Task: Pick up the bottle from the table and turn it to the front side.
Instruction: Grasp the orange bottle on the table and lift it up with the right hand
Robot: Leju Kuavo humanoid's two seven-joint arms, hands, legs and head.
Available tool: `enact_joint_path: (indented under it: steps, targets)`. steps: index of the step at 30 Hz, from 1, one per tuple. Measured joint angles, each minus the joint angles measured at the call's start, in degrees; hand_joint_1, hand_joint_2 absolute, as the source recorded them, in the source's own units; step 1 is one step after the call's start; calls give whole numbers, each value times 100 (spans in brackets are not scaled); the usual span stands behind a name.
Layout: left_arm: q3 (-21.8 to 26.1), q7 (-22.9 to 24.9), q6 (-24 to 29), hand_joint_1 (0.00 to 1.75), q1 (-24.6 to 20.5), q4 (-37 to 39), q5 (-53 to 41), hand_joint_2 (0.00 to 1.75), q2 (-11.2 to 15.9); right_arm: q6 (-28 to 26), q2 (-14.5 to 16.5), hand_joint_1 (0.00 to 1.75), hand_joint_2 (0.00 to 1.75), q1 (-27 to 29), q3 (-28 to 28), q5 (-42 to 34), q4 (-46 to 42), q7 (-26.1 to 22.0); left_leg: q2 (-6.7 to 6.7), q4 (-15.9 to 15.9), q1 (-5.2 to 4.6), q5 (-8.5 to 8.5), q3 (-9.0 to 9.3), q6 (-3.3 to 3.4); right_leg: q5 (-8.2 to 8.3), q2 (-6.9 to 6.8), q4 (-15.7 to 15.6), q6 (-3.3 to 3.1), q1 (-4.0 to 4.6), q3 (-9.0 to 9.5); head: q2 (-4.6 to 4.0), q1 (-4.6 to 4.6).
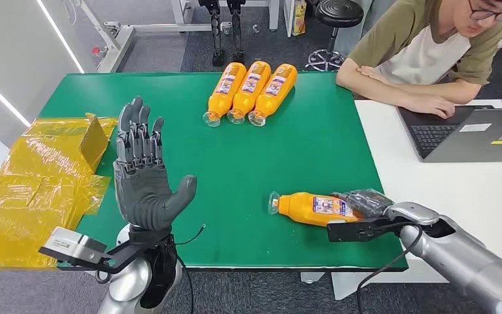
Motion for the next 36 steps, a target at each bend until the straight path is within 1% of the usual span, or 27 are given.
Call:
enact_joint_path:
  steps: [2,5,7,10,13,18,20,24,27,31,36]
  targets:
    - [0,0,2,0,11,-11,-11,175,0,-113,35,175,175,75,-100,100,-8,9,0,0,0,0,-1,0,2,-1,0,1,0,0,0,1]
    - [0,-1,11,0,60,-41,-62,175,1,-559,170,175,175,359,-441,404,-82,37,-2,1,0,2,-4,2,4,-3,1,2,-1,-1,0,0]
    - [0,-9,34,0,105,-56,-102,175,5,-939,301,175,175,587,-717,576,-178,33,-5,0,0,3,-7,1,4,-5,2,2,0,-3,0,0]
    - [0,-30,61,0,156,-66,-139,175,21,-1693,580,175,175,886,-1179,769,-342,-106,-4,-2,0,3,-10,-1,3,-4,5,1,0,-11,0,0]
    - [0,-16,73,0,156,-58,-164,175,29,-2693,1008,174,175,1089,-1679,714,-479,-303,-3,-4,4,3,-12,-2,0,-2,5,-2,4,-17,0,-1]
    - [1,2,193,0,114,64,-85,175,-39,-4706,1901,173,175,1539,-2572,-21,-841,-797,-7,-8,7,4,-13,-6,-6,-4,7,-7,7,-21,0,-1]
    - [1,-16,246,0,97,130,-41,175,-60,-5103,2226,173,175,1792,-2842,-248,-1105,-1039,-5,-10,7,3,-13,-7,-7,-1,7,-8,8,-22,0,-1]
    - [0,-60,291,0,62,249,-21,175,-66,-5176,2803,173,175,2369,-3169,-365,-1737,-1312,-2,-12,7,2,-14,-9,-11,1,6,-9,7,-26,0,-1]
    - [-8,-106,320,0,2,340,-34,175,-66,-5176,3080,173,175,2723,-3194,-372,-2167,-1367,-1,-12,6,-1,-17,-12,-12,1,6,-10,7,-29,0,-1]
    - [-79,-125,322,0,-120,464,-38,175,-66,-5112,3267,173,175,2975,-3038,-264,-2547,-1335,0,-12,6,-1,-18,-12,-12,1,6,-10,6,-30,0,-1]
    - [-185,-125,217,0,-297,592,-16,175,-113,-4667,3340,170,175,3035,-2724,-14,-2721,-1089,1,-11,5,0,-18,-12,-12,2,6,-10,5,-29,0,-1]
